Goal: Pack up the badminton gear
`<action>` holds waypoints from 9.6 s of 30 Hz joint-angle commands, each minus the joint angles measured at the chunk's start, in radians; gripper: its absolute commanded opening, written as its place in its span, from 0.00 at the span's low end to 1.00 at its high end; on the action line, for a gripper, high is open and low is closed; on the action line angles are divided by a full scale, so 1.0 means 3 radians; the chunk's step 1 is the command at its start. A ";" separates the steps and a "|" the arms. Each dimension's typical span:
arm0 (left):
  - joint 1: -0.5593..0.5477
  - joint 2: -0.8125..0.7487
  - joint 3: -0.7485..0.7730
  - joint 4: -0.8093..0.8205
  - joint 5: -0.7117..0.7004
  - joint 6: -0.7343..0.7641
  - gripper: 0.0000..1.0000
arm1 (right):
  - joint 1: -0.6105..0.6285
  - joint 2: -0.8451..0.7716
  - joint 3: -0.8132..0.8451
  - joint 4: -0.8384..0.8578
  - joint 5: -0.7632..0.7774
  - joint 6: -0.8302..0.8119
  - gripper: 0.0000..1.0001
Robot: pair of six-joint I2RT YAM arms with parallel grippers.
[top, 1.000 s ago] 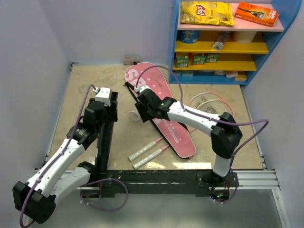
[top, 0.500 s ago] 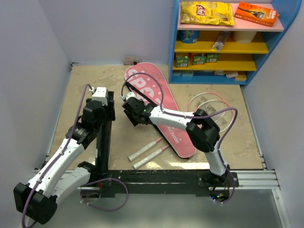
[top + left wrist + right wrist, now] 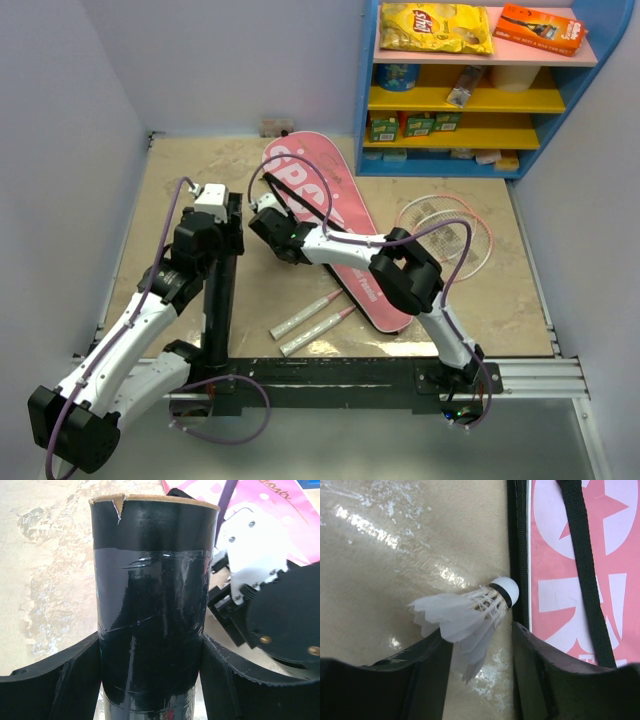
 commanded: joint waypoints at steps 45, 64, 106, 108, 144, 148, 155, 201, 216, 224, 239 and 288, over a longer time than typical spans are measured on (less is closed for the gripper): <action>-0.1011 0.0020 0.0071 0.0558 0.3485 0.0776 0.20 | -0.0245 -0.3994 -0.0647 -0.2029 -0.1221 0.0627 0.00; -0.1384 -0.0129 0.0081 0.0419 0.3894 0.0925 0.21 | -0.0240 -0.4067 -0.1000 -0.2163 -0.2975 0.0551 0.00; -0.1379 -0.0313 0.0030 0.0460 0.3572 0.0864 0.22 | 0.0230 -0.3590 -0.1726 -0.1002 -0.2209 0.1262 0.44; -0.1384 -0.0308 0.0025 0.0460 0.3562 0.0864 0.22 | 0.0230 -0.3697 -0.1650 -0.1125 -0.2142 0.1267 0.48; -0.1379 -0.0308 0.0020 0.0450 0.3506 0.0859 0.22 | 0.0230 -0.3837 -0.1536 -0.1044 -0.2316 0.1389 0.00; -0.1379 -0.0318 0.0020 0.0455 0.3490 0.0859 0.22 | 0.0235 -0.3678 -0.1879 -0.0534 -0.2464 0.1506 0.00; -0.1379 -0.0338 0.0020 0.0470 0.3475 0.0859 0.22 | 0.0450 -0.3274 -0.2381 0.0388 -0.2791 0.1732 0.00; -0.1379 -0.0343 0.0010 0.0445 0.3179 0.0777 0.22 | -0.1920 -0.3290 -0.1480 -0.1243 -0.0577 0.1042 0.55; -0.1379 -0.0354 0.0051 0.0378 0.2744 0.0690 0.22 | -0.3103 -0.2589 -0.2114 -0.0568 -0.0905 0.1236 0.48; -0.1384 -0.0364 0.0045 0.0373 0.2713 0.0690 0.23 | -0.3165 -0.2308 -0.2212 -0.0333 -0.0808 0.1323 0.43; -0.1384 -0.0379 0.0045 0.0373 0.2692 0.0685 0.23 | -0.3287 -0.2047 -0.2411 -0.0118 -0.0823 0.1338 0.32; -0.1384 -0.0272 0.0025 0.0363 0.2667 0.0685 0.24 | -0.3303 -0.3278 -0.2268 -0.0624 -0.1574 0.1062 0.00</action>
